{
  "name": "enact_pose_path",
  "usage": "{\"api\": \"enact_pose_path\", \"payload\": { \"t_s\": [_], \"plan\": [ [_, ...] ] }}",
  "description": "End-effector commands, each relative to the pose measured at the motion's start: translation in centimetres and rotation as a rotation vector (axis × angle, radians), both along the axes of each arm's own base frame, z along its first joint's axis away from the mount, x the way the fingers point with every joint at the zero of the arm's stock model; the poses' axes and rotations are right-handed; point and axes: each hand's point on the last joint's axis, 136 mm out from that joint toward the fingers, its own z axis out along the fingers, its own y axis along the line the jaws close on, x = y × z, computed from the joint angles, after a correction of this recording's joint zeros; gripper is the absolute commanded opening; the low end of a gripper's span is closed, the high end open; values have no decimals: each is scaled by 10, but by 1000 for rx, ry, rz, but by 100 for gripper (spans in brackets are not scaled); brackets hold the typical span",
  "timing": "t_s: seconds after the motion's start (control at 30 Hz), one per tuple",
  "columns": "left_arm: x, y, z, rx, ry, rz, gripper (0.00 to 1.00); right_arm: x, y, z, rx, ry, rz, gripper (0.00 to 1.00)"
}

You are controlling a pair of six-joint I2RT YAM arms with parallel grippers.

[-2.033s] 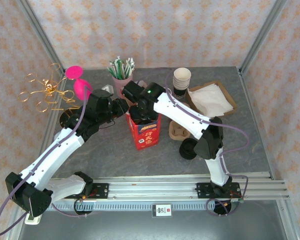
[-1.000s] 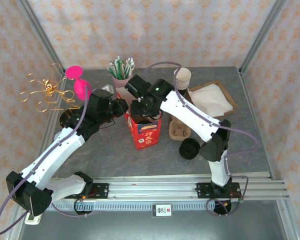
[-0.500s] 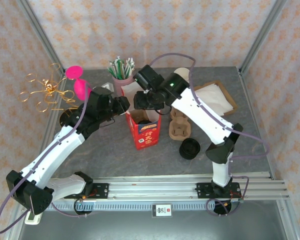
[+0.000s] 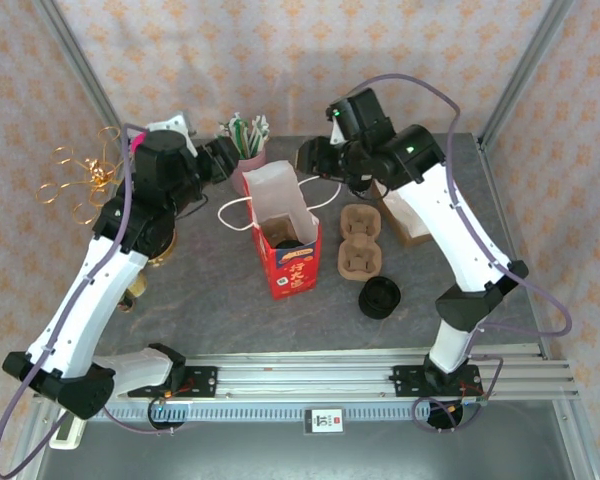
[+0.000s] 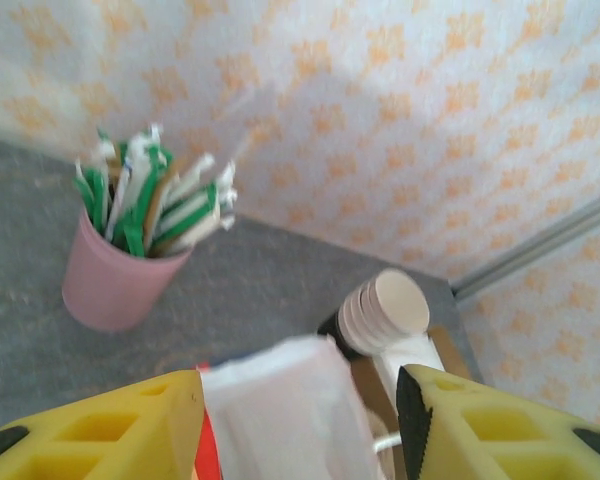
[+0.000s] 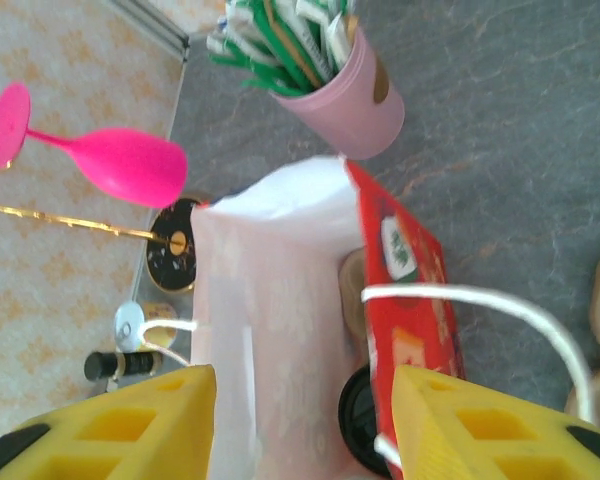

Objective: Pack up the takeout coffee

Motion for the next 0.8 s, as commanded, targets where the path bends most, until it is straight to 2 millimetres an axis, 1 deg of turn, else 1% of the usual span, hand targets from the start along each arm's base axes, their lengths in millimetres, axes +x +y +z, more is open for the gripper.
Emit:
{"api": "enact_pose_path", "payload": {
  "t_s": [0.0, 0.1, 0.17, 0.27, 0.43, 0.53, 0.6, 0.67, 0.73, 0.77],
  "plan": [
    [25, 5, -14, 126, 51, 11, 55, 18, -9, 16, 73, -77, 35, 50],
    [53, 8, -25, 169, 93, 33, 55, 36, -17, 15, 89, -115, 53, 53],
    [73, 9, -31, 191, 105, 34, 55, 51, -27, 11, 83, -130, 27, 55],
    [99, 16, -41, 221, 133, 63, 55, 71, -36, 2, 71, -144, 2, 55],
    [138, 26, -64, 239, 195, 95, 53, 91, -34, -10, 65, -156, 18, 55],
    [155, 37, -77, 255, 231, 139, 51, 101, -35, -18, 61, -153, 16, 56],
    [163, 41, -82, 261, 251, 151, 49, 105, -35, -21, 67, -151, 24, 56],
    [167, 46, -84, 279, 264, 174, 45, 108, -36, -23, 69, -154, 22, 57],
    [170, 46, -81, 275, 247, 171, 43, 111, -38, -25, 58, -163, 16, 57],
    [178, 45, -99, 285, 278, 162, 43, 112, -39, -27, 51, -165, 11, 57]
  ]
}}
